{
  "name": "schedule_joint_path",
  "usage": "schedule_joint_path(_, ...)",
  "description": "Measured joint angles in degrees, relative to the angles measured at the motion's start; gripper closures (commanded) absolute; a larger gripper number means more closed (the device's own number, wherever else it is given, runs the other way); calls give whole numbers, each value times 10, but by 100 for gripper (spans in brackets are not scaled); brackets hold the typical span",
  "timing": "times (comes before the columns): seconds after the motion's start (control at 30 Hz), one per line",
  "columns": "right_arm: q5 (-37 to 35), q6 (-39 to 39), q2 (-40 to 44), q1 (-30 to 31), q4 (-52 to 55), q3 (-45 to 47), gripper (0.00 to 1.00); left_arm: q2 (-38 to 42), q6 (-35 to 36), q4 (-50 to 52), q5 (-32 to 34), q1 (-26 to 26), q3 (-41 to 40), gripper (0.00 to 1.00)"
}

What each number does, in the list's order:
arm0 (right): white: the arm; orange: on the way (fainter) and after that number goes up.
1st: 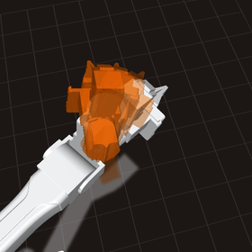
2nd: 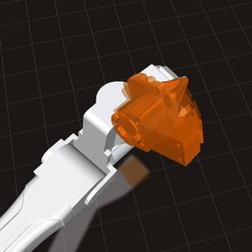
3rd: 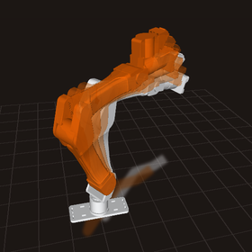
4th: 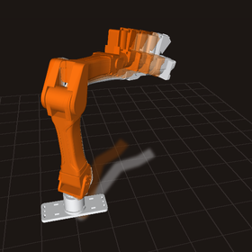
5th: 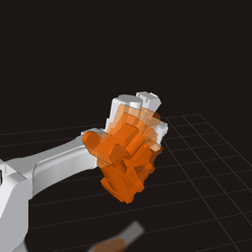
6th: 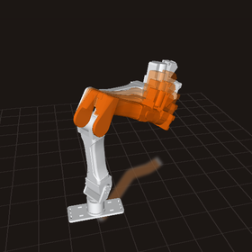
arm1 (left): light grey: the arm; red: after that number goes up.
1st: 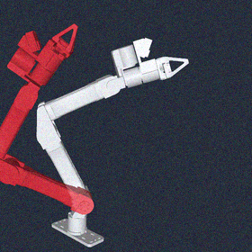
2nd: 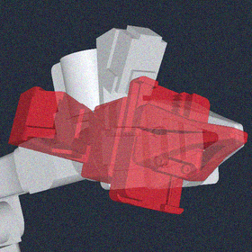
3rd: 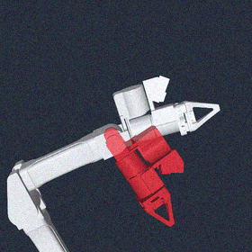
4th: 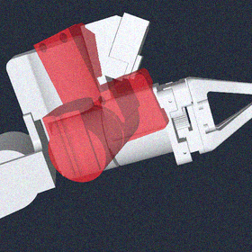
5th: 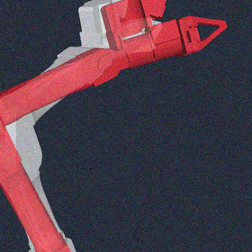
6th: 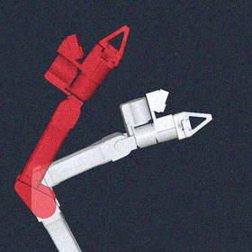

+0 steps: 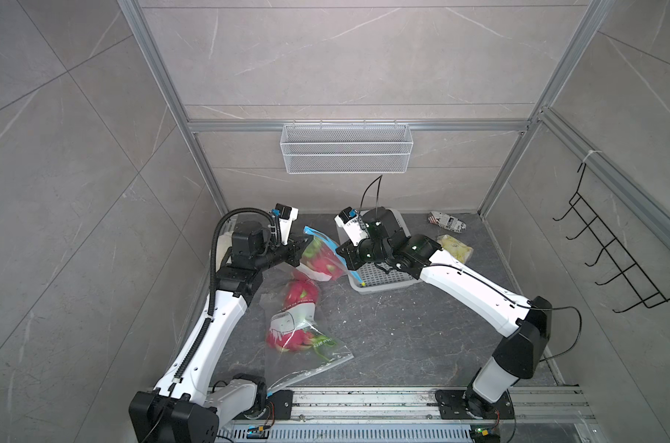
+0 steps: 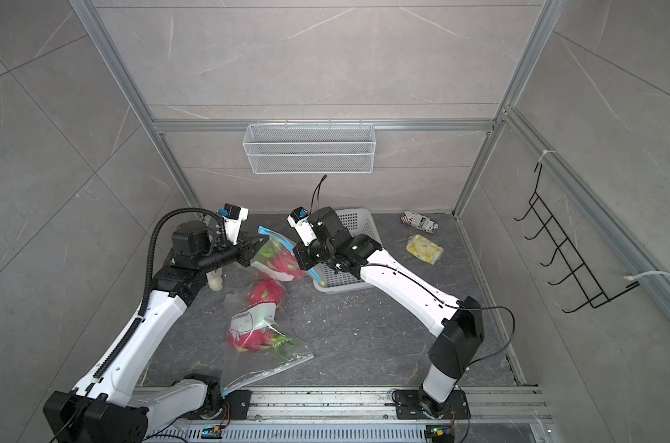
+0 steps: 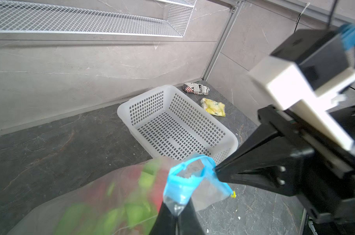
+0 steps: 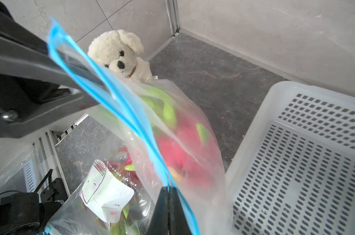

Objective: Open the zip-top bag and take out the dragon fruit
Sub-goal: Open the zipper of the food storage bag at the center of the board.

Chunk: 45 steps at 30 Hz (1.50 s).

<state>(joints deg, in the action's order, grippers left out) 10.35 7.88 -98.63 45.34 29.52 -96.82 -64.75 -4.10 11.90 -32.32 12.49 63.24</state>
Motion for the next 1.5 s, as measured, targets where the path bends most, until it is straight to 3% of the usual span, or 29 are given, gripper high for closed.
schedule_joint_path(0.3,39,9,-32,1,-26,-12,96,1,2,2,-10,0,-1,100)
schedule_joint_path(0.57,71,38,-23,26,-56,9,88,-3,-3,6,2,0,-1,100)
schedule_joint_path(0.7,59,40,-19,32,-56,13,90,-3,-2,6,-4,0,-1,100)
schedule_joint_path(0.97,53,34,-19,-25,-57,13,89,3,42,49,-43,0,0,100)
schedule_joint_path(1.1,64,22,-19,-26,-49,5,89,7,59,76,-56,0,6,100)
schedule_joint_path(1.3,77,11,-12,-25,-43,-3,90,7,73,102,-71,0,11,100)
schedule_joint_path(1.5,92,4,-3,-25,-43,-8,100,6,80,114,-73,0,18,100)
